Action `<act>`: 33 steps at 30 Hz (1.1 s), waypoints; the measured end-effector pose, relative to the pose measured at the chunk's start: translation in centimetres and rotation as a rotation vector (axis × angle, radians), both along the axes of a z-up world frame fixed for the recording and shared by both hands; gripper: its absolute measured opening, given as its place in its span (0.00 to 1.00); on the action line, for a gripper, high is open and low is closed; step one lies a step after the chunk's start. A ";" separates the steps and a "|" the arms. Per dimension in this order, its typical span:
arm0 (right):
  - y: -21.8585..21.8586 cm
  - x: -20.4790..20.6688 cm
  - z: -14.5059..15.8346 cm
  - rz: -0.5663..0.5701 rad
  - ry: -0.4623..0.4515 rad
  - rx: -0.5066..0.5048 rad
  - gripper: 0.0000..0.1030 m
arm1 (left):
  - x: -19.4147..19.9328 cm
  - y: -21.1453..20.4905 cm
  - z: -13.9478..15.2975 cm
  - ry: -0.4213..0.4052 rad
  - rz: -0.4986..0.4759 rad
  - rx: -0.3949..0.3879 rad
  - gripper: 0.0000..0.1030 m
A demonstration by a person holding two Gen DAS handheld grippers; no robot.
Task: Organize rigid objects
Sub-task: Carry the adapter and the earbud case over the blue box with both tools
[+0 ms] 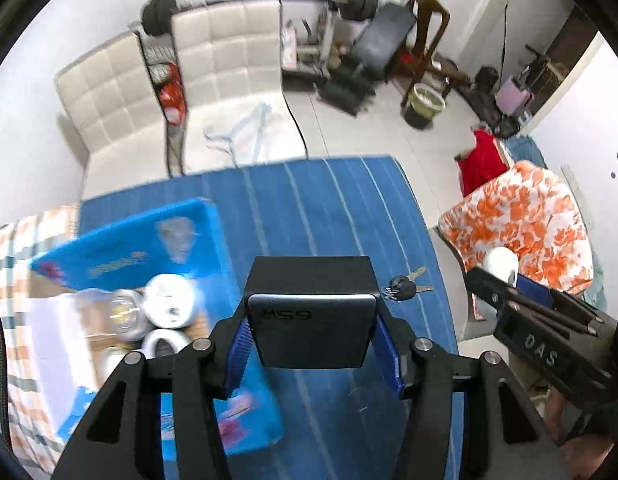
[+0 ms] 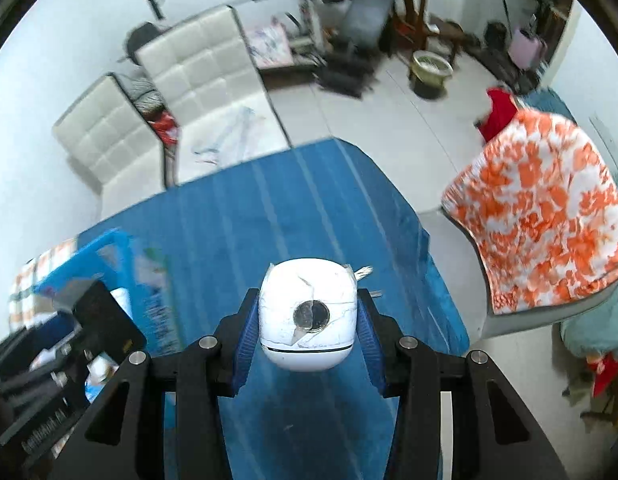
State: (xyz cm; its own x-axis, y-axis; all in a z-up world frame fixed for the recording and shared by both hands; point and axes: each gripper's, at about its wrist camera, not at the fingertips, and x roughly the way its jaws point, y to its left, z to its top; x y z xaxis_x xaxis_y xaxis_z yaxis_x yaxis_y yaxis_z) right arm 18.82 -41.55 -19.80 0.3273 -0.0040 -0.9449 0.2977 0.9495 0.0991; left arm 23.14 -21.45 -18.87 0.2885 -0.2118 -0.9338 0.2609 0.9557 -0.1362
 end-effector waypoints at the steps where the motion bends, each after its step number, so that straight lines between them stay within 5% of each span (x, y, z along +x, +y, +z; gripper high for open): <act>1: 1.3 -0.6 1.1 0.016 -0.014 -0.004 0.47 | -0.7 1.5 1.4 -0.025 0.010 0.007 0.49; 7: 9.4 -4.3 4.6 0.125 -0.055 0.025 0.47 | -3.7 7.8 5.4 -0.098 0.081 0.053 0.49; 20: 22.3 -6.3 7.7 0.337 -0.084 0.068 0.47 | -7.6 18.0 7.3 -0.100 0.255 0.039 0.49; 26: 25.1 -3.0 3.2 0.360 -0.008 0.097 0.47 | -6.6 23.1 5.1 -0.035 0.341 0.017 0.50; 33: 27.0 0.8 -6.0 0.368 0.149 0.080 0.47 | -4.7 27.2 -3.0 0.135 0.392 0.051 0.50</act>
State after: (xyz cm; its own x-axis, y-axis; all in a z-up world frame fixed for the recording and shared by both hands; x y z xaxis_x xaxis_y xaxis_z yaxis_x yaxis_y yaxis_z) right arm 19.64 -14.55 -25.82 0.1521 0.1636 -0.9747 -0.0440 0.9863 0.1587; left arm 18.46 5.71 -21.85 0.2120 -0.0630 -0.9752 -0.1406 0.9856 -0.0942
